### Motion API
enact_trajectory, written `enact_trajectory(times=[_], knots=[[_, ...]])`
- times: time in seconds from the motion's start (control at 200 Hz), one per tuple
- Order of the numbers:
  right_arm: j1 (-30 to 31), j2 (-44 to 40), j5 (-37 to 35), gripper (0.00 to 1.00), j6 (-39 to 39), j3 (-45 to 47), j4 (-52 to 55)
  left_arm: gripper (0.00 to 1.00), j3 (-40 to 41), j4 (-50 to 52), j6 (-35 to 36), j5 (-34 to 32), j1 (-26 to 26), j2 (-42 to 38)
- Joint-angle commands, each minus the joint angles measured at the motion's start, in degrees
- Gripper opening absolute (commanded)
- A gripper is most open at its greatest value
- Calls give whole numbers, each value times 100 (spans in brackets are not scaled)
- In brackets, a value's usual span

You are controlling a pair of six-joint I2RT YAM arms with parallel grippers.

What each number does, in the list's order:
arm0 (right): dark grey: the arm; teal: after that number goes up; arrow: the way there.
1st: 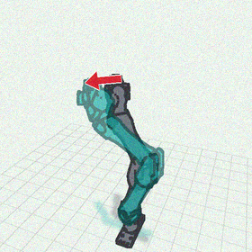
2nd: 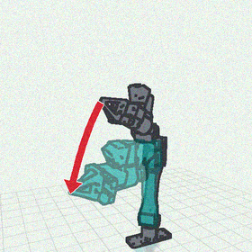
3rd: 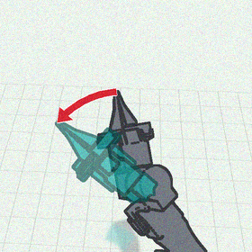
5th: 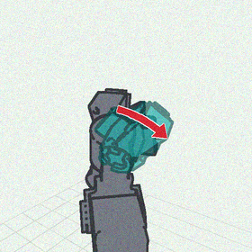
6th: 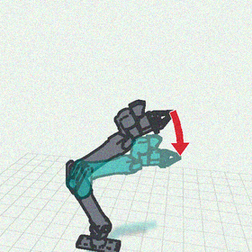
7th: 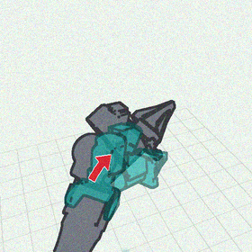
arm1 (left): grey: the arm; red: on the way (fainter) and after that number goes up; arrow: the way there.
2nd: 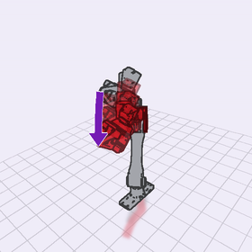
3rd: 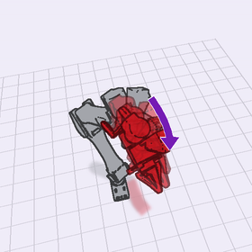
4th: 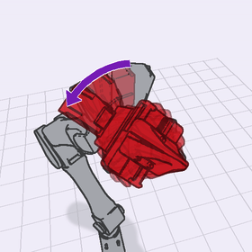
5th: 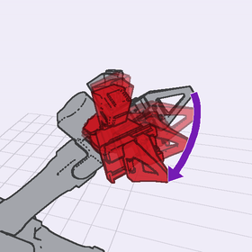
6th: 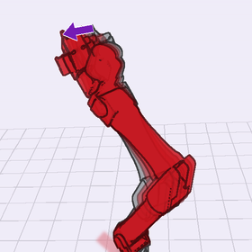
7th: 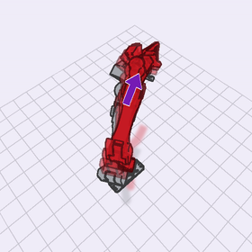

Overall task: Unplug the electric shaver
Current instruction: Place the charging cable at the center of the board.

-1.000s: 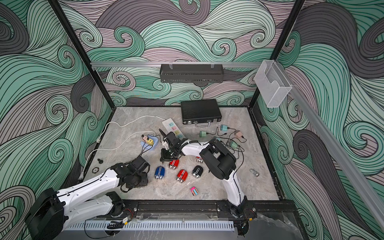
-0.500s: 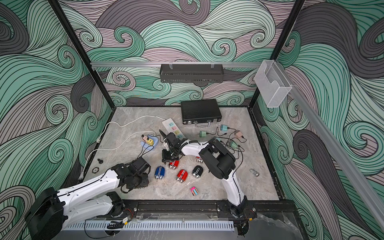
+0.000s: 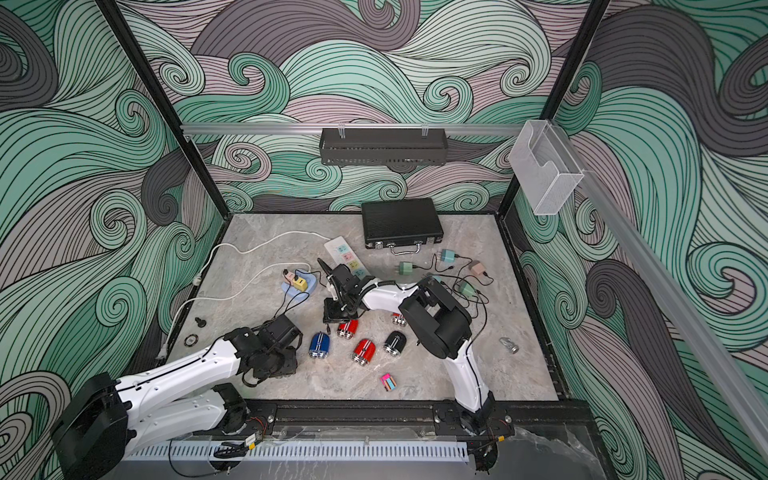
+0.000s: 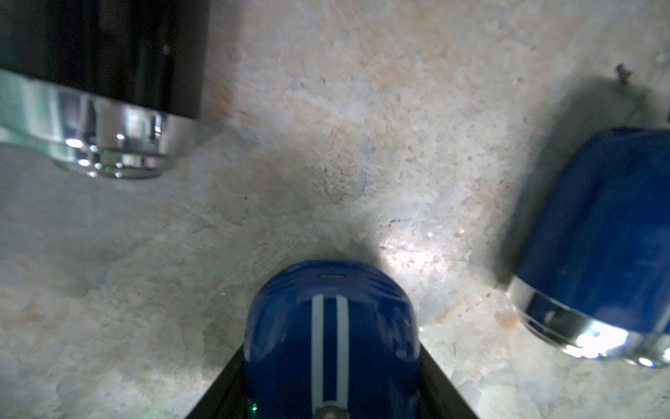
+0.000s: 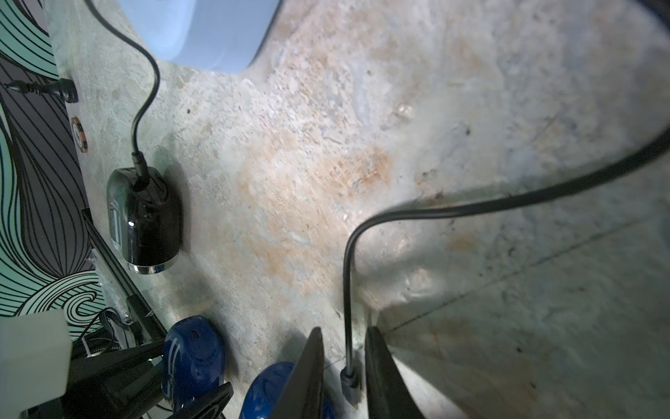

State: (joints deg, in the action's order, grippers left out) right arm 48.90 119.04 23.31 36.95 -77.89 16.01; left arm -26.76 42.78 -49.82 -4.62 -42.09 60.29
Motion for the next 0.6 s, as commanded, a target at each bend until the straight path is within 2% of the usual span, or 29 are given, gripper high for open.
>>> enact_trajectory(times=[0.0, 0.185, 0.355, 0.595], knots=[[-13, -329, -326, 26, -181, -69, 397, 57, -107, 172, -63, -86, -44, 49], [-13, -546, -508, 33, -324, -86, 638, 63, -258, 314, -27, -188, -45, 31], [-4, -660, -539, 34, -397, -84, 721, 67, -411, 435, -6, -257, -45, 9], [55, -914, -758, 34, -634, -209, 905, 67, -771, 760, 29, -516, -45, -52]])
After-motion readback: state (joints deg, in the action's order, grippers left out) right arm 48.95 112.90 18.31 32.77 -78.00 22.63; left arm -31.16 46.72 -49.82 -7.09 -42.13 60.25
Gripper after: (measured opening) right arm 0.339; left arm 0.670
